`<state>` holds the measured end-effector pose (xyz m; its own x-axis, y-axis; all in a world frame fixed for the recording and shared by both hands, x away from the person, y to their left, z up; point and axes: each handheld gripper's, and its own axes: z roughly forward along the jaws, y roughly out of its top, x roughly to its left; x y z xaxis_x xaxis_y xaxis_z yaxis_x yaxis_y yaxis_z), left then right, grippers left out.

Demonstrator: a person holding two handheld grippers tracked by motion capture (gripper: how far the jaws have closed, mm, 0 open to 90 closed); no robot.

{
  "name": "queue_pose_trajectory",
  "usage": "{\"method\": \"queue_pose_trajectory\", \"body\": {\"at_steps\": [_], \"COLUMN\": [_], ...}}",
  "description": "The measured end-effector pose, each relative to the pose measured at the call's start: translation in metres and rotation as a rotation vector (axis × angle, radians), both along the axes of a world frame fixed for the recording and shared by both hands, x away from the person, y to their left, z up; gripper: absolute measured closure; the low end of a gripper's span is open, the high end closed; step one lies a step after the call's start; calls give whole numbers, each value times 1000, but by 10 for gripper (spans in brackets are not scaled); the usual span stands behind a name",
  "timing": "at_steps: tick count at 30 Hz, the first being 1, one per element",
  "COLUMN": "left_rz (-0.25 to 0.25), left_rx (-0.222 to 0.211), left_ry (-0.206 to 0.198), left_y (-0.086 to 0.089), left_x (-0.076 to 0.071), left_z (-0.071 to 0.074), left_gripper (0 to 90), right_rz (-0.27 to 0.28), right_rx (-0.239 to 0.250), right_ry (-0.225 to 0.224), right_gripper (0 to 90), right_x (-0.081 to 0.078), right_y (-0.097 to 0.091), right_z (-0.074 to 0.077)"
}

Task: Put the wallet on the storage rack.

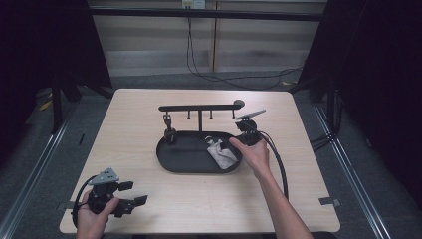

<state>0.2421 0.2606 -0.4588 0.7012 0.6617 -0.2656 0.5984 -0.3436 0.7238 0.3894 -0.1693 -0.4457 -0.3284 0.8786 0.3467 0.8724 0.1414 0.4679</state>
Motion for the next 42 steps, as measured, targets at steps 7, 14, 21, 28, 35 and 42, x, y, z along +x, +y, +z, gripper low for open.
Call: {"method": "queue_pose_trajectory", "body": {"at_steps": [7,14,21,28,35,42], "left_rz": [2,12,34,43,40,41], "left_rx": [3,-5,-6,-8,-5,-7], "left_ry": [-1,1,6,5,1,2], "left_y": [0,1,2,3,2,3], "left_x": [1,2,2,2,1,1], "left_z": [0,-1,-1,-1,-1,-1], "left_gripper": [201,201,205,211,211,211], "right_rz": [7,6,-4,1,-14,-26], "right_rx": [-10,-26,-35,-38,-25,-13], "right_ry": [-37,-93,-152,-170,-187,-222], "right_gripper": [149,157,162,163,165,166], "right_x": [-11,-23,-38,-55,-74,-95], "right_y": [-11,-22,-36,-46,-59,-71], "right_z": [9,18,20,14,11,8]}}
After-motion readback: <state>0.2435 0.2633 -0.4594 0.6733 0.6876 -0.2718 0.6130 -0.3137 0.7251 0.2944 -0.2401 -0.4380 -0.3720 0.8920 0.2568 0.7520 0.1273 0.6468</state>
